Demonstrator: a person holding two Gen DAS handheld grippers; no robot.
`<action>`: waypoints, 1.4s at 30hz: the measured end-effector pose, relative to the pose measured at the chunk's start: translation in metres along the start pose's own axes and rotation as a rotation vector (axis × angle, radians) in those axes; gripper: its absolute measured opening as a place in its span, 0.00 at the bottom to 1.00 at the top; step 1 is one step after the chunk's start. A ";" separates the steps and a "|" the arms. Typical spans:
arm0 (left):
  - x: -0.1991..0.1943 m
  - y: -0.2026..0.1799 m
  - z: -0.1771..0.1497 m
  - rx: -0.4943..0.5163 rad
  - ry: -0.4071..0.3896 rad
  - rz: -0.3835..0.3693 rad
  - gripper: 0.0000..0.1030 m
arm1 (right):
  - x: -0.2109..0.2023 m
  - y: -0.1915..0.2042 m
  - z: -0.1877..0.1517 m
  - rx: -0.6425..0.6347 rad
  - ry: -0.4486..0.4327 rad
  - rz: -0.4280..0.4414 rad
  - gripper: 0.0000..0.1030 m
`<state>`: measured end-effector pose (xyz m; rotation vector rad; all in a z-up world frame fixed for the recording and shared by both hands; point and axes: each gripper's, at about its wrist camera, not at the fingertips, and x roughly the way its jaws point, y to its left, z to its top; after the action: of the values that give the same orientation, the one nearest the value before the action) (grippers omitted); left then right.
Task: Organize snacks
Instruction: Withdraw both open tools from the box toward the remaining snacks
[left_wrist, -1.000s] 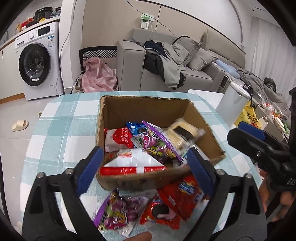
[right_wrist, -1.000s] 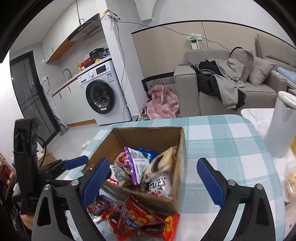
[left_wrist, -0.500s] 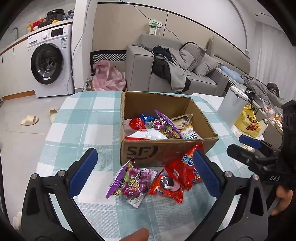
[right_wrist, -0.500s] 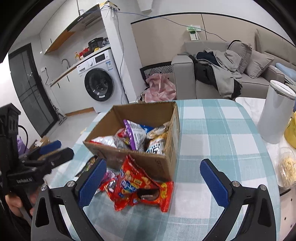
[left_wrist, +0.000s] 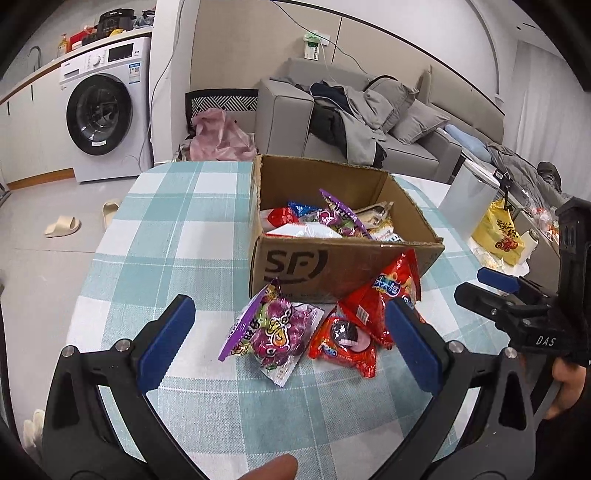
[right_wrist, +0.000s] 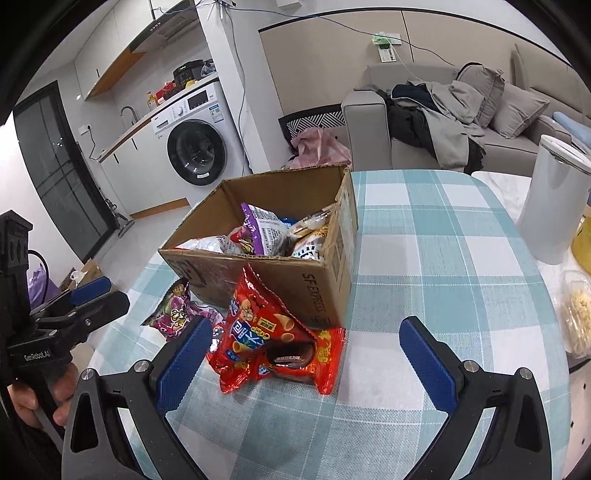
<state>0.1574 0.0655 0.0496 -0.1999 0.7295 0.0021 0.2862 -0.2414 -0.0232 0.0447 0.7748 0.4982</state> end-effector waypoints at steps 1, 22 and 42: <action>0.001 0.000 -0.002 0.000 0.004 0.001 0.99 | 0.001 -0.001 -0.001 0.001 0.006 -0.004 1.00; 0.040 0.008 -0.028 -0.008 0.094 0.021 0.99 | 0.037 0.004 -0.022 -0.022 0.113 -0.019 1.00; 0.065 0.014 -0.049 0.006 0.169 0.038 0.99 | 0.059 0.001 -0.040 -0.013 0.198 0.011 1.00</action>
<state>0.1727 0.0662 -0.0318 -0.1813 0.9021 0.0196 0.2945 -0.2202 -0.0902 -0.0126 0.9654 0.5233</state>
